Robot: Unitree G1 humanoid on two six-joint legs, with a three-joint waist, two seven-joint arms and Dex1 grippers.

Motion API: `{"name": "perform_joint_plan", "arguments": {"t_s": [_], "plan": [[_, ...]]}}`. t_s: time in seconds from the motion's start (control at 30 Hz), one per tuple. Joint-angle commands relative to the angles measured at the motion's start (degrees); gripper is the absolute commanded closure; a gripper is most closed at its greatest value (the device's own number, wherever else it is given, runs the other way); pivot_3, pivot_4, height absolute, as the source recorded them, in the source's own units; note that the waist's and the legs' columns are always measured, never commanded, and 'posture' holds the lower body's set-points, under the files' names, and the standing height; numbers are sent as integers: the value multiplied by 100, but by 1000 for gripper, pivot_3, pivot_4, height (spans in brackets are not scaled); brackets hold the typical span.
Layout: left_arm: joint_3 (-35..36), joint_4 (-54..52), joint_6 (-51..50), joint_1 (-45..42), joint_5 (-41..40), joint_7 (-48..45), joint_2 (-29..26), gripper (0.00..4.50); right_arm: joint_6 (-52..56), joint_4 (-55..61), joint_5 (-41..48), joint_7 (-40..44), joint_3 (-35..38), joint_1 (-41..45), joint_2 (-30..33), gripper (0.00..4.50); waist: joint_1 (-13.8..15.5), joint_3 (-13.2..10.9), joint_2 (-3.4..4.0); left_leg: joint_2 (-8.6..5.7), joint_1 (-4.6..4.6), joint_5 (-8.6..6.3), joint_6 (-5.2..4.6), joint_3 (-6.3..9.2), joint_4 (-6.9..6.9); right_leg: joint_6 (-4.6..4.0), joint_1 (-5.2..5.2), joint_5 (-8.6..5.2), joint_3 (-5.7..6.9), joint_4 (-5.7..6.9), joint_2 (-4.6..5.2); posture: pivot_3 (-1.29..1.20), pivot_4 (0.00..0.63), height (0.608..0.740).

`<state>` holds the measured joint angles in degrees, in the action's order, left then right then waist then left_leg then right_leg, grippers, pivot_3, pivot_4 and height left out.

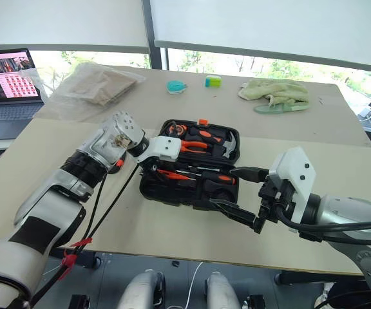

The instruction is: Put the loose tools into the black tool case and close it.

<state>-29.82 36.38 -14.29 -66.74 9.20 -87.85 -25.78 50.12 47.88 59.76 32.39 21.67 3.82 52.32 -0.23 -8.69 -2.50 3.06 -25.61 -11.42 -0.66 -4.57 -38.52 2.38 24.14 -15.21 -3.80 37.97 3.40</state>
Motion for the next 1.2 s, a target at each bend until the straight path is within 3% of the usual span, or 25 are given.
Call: {"name": "perform_joint_plan", "arguments": {"t_s": [0.03, 0.17, 0.2, 0.47, 1.2], "plan": [[769, -392, -195, -186, -557, -50, -218, 1360, -146, 35, 88, -17, 96, 68, 62, 0, -11, 0, 0, 0, 0, 0, 0, 3, 0, 0, 0, 0, 0, 0, 0, 0, 150, 740], [1445, -550, 139, 279, -1189, -14, -307, 1360, -131, 32, 79, -21, 114, 39, 78, 0, -34, 1, 1, 0, 1, 0, 0, 19, 0, 1, 0, 0, 1, 1, 0, 0, 150, 740], [1546, -539, 245, 439, -1272, 11, -316, 1871, -126, 32, 84, -29, 123, 35, 79, 0, -40, 1, 2, 1, 2, 0, 0, 26, 0, 1, -2, 0, 1, 1, 0, 0, 150, 740], [1731, -85, 1204, 1340, -1365, 440, -95, 4432, -80, 32, 174, -81, 146, 61, 127, 0, -9, 2, 4, -1, -2, 0, -1, 38, -15, 2, -7, 0, 5, 6, 1, 0, 150, 740], [1590, 1623, 2265, 1087, -900, 849, 326, 4432, -77, 10, 491, -347, 115, 68, 175, 0, 22, 3, 4, -3, -4, -2, -4, 40, -24, 6, -12, 3, 8, 5, 2, 0, 150, 740]]}}
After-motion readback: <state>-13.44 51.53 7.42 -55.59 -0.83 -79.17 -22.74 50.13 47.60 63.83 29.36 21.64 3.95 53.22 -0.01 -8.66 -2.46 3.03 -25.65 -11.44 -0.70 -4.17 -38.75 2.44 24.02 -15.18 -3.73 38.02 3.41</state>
